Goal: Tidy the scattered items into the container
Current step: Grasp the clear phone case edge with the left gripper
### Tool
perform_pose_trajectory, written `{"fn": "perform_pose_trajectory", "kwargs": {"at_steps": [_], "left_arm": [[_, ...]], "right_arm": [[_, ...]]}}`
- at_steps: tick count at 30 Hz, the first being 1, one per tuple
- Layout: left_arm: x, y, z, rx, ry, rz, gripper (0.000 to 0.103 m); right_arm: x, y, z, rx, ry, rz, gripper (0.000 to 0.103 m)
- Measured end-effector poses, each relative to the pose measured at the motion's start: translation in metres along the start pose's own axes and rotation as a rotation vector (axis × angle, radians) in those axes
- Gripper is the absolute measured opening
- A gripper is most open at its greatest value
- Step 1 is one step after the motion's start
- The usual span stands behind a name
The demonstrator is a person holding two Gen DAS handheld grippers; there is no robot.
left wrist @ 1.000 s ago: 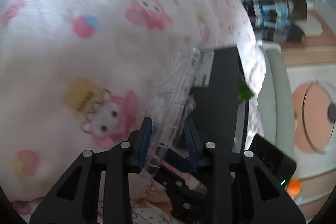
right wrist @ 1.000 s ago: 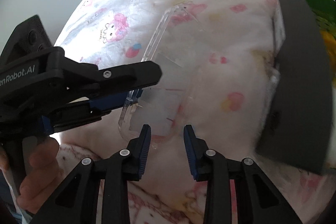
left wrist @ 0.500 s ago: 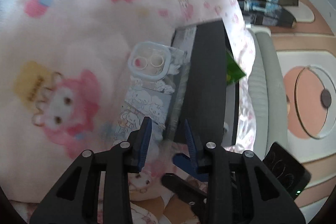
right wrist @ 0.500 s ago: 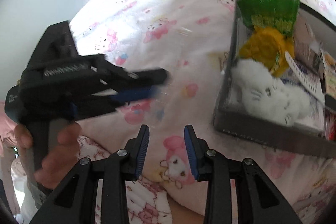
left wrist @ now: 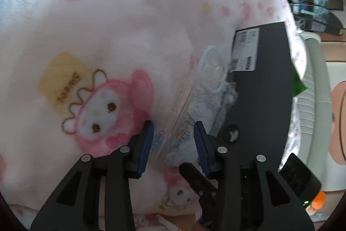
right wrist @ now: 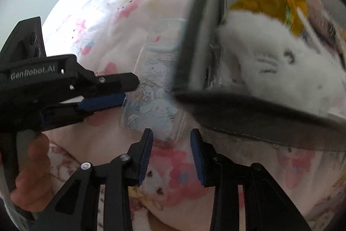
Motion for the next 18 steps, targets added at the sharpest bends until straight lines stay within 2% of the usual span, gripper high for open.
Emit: {"fn": "perform_pose_trajectory", "kwargs": {"at_steps": [1, 3, 6, 9, 12, 14, 16, 18], "left_arm": [[0.004, 0.0, 0.001, -0.001, 0.01, 0.005, 0.039], [0.007, -0.003, 0.001, 0.02, 0.025, 0.01, 0.038], [-0.005, -0.008, -0.007, 0.048, 0.01, 0.045, 0.033], [-0.018, -0.007, -0.025, 0.016, 0.026, 0.006, 0.027], [-0.025, -0.014, -0.045, 0.032, 0.063, -0.015, 0.027], [-0.026, -0.015, -0.051, 0.037, 0.074, -0.006, 0.027], [-0.028, -0.011, -0.048, 0.025, 0.051, 0.027, 0.027], [-0.026, -0.007, -0.041, -0.006, 0.038, 0.028, 0.028]], "right_arm": [[0.003, -0.003, 0.002, 0.014, -0.004, 0.04, 0.041], [0.003, -0.001, 0.004, -0.017, -0.038, 0.054, 0.042], [0.001, 0.0, 0.001, -0.026, -0.037, 0.075, 0.043], [-0.009, -0.008, 0.001, 0.01, -0.006, 0.145, 0.043], [-0.026, -0.014, -0.008, -0.003, 0.01, 0.175, 0.043], [-0.034, -0.016, -0.016, -0.025, 0.017, 0.171, 0.043], [-0.034, -0.016, -0.019, -0.04, 0.026, 0.153, 0.043], [-0.033, -0.014, -0.016, -0.059, 0.009, 0.124, 0.043]]}}
Point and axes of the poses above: each gripper's, at about its wrist camera, not at the fingertips, and x roughly the way its jaws point, y to its left, z to its top, the point moved 1 cm from there along x, roughly the way its jaws point, and after that the axes turned 11 degrees about x, right-handed, at the moved point
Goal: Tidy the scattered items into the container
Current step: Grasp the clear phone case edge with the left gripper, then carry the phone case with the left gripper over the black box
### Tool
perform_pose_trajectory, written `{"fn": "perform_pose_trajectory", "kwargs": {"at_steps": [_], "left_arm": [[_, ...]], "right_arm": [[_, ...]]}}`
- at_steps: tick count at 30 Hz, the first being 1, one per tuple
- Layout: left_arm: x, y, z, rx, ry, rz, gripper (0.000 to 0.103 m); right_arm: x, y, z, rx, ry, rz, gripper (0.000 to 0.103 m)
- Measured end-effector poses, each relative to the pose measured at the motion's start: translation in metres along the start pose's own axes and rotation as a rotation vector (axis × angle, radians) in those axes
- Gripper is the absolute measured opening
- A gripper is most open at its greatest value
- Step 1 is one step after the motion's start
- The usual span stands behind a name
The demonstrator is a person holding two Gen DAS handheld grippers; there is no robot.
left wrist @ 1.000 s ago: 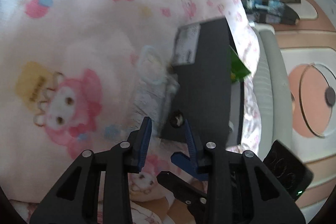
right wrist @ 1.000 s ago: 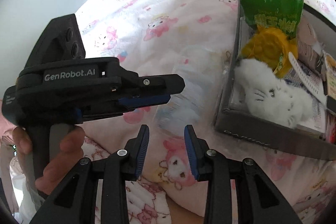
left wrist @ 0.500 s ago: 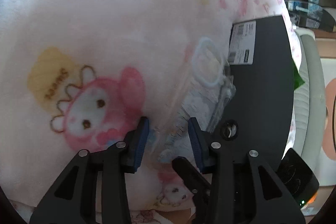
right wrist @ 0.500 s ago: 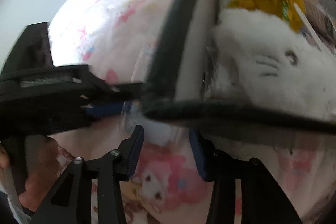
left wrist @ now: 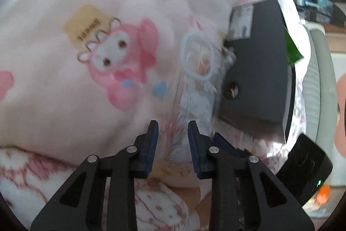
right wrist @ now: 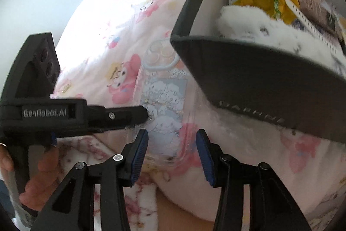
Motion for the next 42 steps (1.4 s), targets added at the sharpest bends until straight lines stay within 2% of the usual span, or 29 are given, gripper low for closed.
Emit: {"fn": "perform_pose_trajectory", "kwargs": {"at_steps": [4, 6, 9, 13, 17, 23, 26, 29, 35, 40, 42], "left_arm": [[0.015, 0.01, 0.013, -0.033, -0.003, -0.007, 0.032], [0.02, 0.008, 0.016, -0.021, -0.001, -0.032, 0.034], [0.011, -0.001, 0.012, 0.035, -0.027, -0.003, 0.033], [-0.016, -0.011, -0.006, 0.059, -0.079, -0.05, 0.031], [-0.05, -0.036, -0.019, 0.108, -0.141, -0.048, 0.03], [-0.061, -0.078, -0.037, 0.159, -0.177, -0.033, 0.03], [-0.075, -0.093, -0.047, 0.211, -0.196, -0.049, 0.03], [-0.073, -0.127, -0.039, 0.266, -0.224, -0.062, 0.03], [-0.044, -0.194, -0.012, 0.377, -0.18, -0.104, 0.029], [0.003, -0.24, 0.005, 0.456, -0.161, -0.12, 0.03], [0.019, -0.245, 0.016, 0.434, -0.13, -0.149, 0.03]], "right_arm": [[0.009, -0.004, 0.011, 0.045, 0.006, 0.038, 0.043], [0.021, -0.007, 0.016, 0.053, 0.033, 0.037, 0.043], [0.024, -0.005, 0.018, 0.045, 0.008, 0.017, 0.04], [-0.003, -0.006, 0.016, 0.058, -0.004, 0.075, 0.036], [-0.041, 0.001, 0.011, 0.037, -0.025, 0.134, 0.035], [-0.077, 0.006, -0.006, -0.022, -0.065, 0.133, 0.035], [-0.099, 0.005, -0.005, -0.051, -0.129, 0.12, 0.035], [-0.12, -0.02, 0.007, -0.041, -0.165, 0.144, 0.035], [-0.15, -0.046, 0.034, 0.009, -0.253, 0.138, 0.035], [-0.175, -0.079, 0.036, -0.026, -0.311, -0.028, 0.035], [-0.18, -0.099, 0.04, -0.001, -0.293, -0.027, 0.035]]}}
Point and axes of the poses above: each gripper's, at about its wrist camera, not at the fingertips, and x roughly the way its jaws point, y to its left, z to its top, the point moved 1 cm from there along x, roughly the way its jaws point, and after that the axes turned 11 degrees about x, right-handed, at the moved point
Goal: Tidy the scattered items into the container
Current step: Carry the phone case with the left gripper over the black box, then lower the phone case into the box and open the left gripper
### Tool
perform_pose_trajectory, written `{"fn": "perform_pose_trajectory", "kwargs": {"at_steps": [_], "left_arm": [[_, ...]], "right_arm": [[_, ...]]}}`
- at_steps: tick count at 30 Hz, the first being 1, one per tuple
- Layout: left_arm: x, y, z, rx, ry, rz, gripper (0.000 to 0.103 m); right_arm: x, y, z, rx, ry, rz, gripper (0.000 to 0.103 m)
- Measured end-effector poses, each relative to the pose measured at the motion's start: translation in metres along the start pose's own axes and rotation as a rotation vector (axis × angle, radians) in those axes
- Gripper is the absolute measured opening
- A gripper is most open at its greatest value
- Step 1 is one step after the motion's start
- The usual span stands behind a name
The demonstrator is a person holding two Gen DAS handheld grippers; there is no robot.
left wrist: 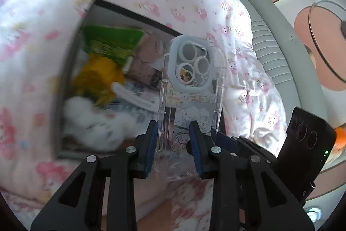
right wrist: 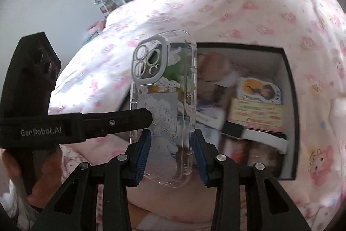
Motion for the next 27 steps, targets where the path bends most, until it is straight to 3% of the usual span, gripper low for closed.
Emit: {"fn": "perform_pose_trajectory", "kwargs": {"at_steps": [7, 13, 19, 22, 27], "left_arm": [[0.076, 0.008, 0.051, -0.059, 0.07, -0.082, 0.03], [0.125, 0.012, 0.059, -0.115, 0.147, -0.093, 0.031], [0.139, 0.012, 0.06, -0.088, 0.207, -0.016, 0.029], [0.128, 0.011, 0.06, -0.08, 0.21, 0.008, 0.029], [0.107, -0.002, 0.05, 0.046, 0.237, 0.172, 0.032]], "right_arm": [[0.017, -0.063, 0.04, 0.112, 0.001, -0.01, 0.035], [0.027, -0.109, 0.051, 0.251, 0.01, -0.027, 0.032], [0.027, -0.104, 0.049, 0.218, -0.027, -0.116, 0.033], [0.021, -0.106, 0.05, 0.229, -0.067, -0.108, 0.033], [-0.002, -0.112, 0.046, 0.254, -0.137, -0.109, 0.033]]}}
Point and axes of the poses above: each gripper's, at about its wrist camera, not at the fingertips, and x roughly the way its jaws point, y to its left, z to its top, the point moved 1 cm from there along x, roughly the way its jaws point, and after that the axes turned 11 degrees about x, right-handed, at the moved point
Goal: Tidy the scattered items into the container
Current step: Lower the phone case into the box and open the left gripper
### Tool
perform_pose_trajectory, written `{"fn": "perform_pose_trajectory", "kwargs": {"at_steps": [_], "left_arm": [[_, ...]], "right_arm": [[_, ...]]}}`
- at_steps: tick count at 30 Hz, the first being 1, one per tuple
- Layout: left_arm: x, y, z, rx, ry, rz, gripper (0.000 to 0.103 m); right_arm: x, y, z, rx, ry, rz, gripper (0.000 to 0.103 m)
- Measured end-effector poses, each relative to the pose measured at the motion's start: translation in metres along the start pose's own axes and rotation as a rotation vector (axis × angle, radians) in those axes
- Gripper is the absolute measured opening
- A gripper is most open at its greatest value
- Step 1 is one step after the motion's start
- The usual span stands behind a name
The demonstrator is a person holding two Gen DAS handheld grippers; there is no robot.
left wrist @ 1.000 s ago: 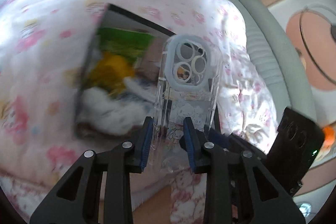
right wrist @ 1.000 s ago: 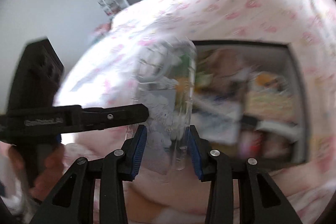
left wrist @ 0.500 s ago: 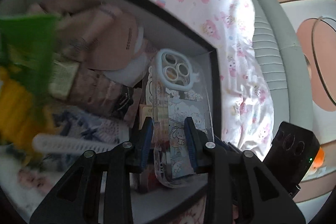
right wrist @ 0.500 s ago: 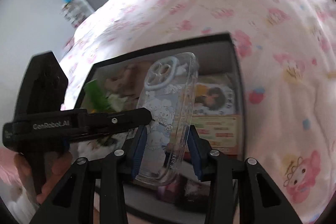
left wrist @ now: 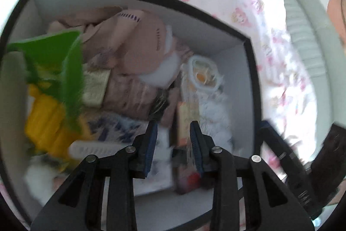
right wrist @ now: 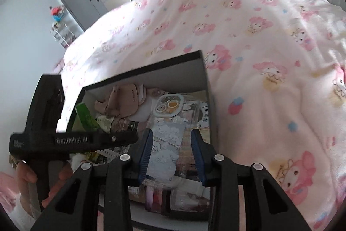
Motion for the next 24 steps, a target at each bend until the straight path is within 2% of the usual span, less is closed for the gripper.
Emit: {"fn": "perform_pose_trajectory", "kwargs": {"at_steps": [5, 9, 11, 14, 18, 20, 24], "left_arm": [[0.0, -0.016, -0.02, 0.103, 0.07, 0.019, 0.032], [0.011, -0.03, -0.028, 0.155, 0.132, -0.033, 0.031], [0.017, -0.036, -0.029, 0.182, 0.142, -0.047, 0.032], [0.019, -0.038, -0.024, 0.183, 0.122, -0.028, 0.032], [0.019, -0.031, -0.014, 0.132, 0.115, -0.028, 0.03], [0.011, -0.031, -0.023, 0.134, 0.12, -0.078, 0.031], [0.011, -0.036, -0.046, 0.194, 0.179, -0.046, 0.031]], "right_arm": [[-0.001, 0.009, -0.004, -0.035, 0.007, -0.023, 0.033], [0.006, 0.017, -0.01, -0.064, 0.051, -0.031, 0.033], [0.003, 0.016, -0.012, -0.056, 0.046, -0.039, 0.033], [0.001, 0.012, -0.014, -0.053, 0.048, -0.039, 0.033], [0.002, 0.008, -0.013, -0.032, 0.058, -0.033, 0.033], [0.001, 0.009, -0.014, -0.038, 0.066, -0.045, 0.033], [-0.004, 0.012, -0.018, -0.072, 0.086, -0.058, 0.033]]}}
Point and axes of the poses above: each gripper's, at about its wrist camera, not at the fingertips, and x roughly the way its jaws point, y to its left, z to its top, the point moved 1 cm from there along x, roughly the way its jaws point, and after that the axes turned 11 degrees about x, right-handed, at the moved point
